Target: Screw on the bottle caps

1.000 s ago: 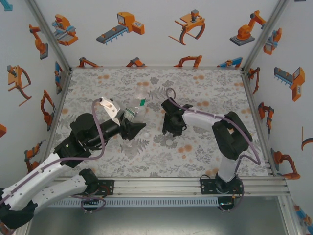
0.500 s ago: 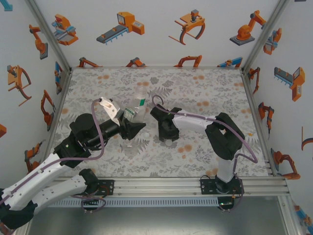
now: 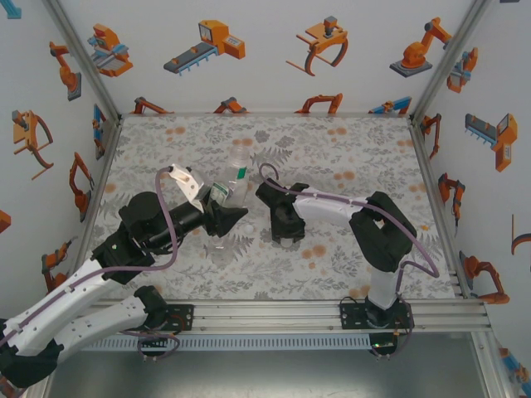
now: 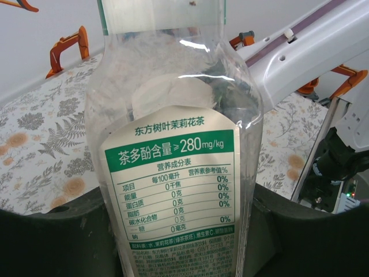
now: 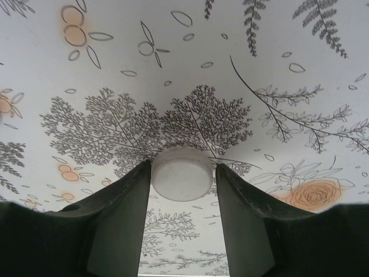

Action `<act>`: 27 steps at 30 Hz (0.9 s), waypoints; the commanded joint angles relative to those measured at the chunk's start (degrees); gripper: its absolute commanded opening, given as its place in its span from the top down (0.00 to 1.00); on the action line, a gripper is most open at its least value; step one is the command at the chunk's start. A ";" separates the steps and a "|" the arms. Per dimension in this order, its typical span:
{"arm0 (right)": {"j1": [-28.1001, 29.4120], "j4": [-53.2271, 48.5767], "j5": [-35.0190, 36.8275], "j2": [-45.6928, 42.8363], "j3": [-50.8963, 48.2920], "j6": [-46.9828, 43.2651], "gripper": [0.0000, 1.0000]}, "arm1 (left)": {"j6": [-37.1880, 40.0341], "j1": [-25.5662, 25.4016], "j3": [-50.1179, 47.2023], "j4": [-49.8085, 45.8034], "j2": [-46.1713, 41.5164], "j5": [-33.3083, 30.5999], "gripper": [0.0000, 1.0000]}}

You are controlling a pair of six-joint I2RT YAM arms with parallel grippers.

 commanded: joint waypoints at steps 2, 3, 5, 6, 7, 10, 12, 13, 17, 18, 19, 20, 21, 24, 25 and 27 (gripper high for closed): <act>0.54 -4.00 -0.13 -1.20 -0.82 0.46 0.54 | -1.08 0.22 0.60 2.07 0.06 0.59 0.74; 0.55 -3.98 -0.24 -1.14 -0.73 0.39 0.54 | -1.07 0.22 0.61 2.15 0.06 0.55 0.74; 0.62 -3.89 -0.34 -1.05 -0.73 0.46 0.55 | -1.13 0.22 0.57 2.27 -0.06 0.51 0.74; 0.63 -3.93 -0.43 -0.94 -0.70 0.44 0.56 | -1.10 0.17 0.49 2.22 -0.09 0.50 0.74; 0.64 -3.93 -0.43 -0.94 -0.63 0.56 0.56 | -1.03 0.22 0.49 2.26 -0.07 0.43 0.74; 0.63 -4.17 -0.43 -0.96 -0.40 0.62 0.56 | -1.00 0.20 0.29 2.27 -0.20 0.33 0.74; 0.56 -4.22 -0.44 -1.09 -0.43 0.79 0.58 | -0.95 0.21 0.22 2.11 -0.25 0.39 0.74; 0.58 -4.20 -0.35 -1.30 -0.30 0.75 0.60 | -0.85 0.22 0.14 2.04 -0.24 0.40 0.74; 0.35 -4.30 -0.08 -3.29 -0.34 0.16 0.65 | 0.35 0.20 0.22 0.17 -0.44 0.17 0.74; 0.21 -4.15 -0.36 -4.13 -0.33 -0.37 0.66 | 1.02 0.21 0.35 -0.90 -0.49 0.07 0.74; -0.14 -3.94 -0.80 -5.11 -0.52 -0.91 0.67 | 1.77 0.22 0.43 -2.16 -0.55 -0.01 0.74; -0.49 -3.60 -1.32 -6.06 -0.71 -1.40 0.68 | 2.58 0.22 0.59 -3.32 -0.54 -0.15 0.74; -0.88 -3.05 -2.06 -7.25 -1.04 -2.15 0.68 | 3.68 0.24 0.87 -5.08 -0.49 -0.15 0.75; -2.87 -1.77 -4.98 -11.58 -2.62 -4.05 0.70 | 7.54 0.31 2.00 -11.11 0.24 0.27 0.75; -3.83 -1.33 -6.11 -13.38 -3.38 -4.63 0.70 | 9.01 0.31 2.20 -13.09 0.38 0.69 0.75; -5.68 -0.32 -8.64 -17.55 -4.78 -6.11 0.71 | 11.65 0.31 2.33 -15.69 0.45 1.74 0.75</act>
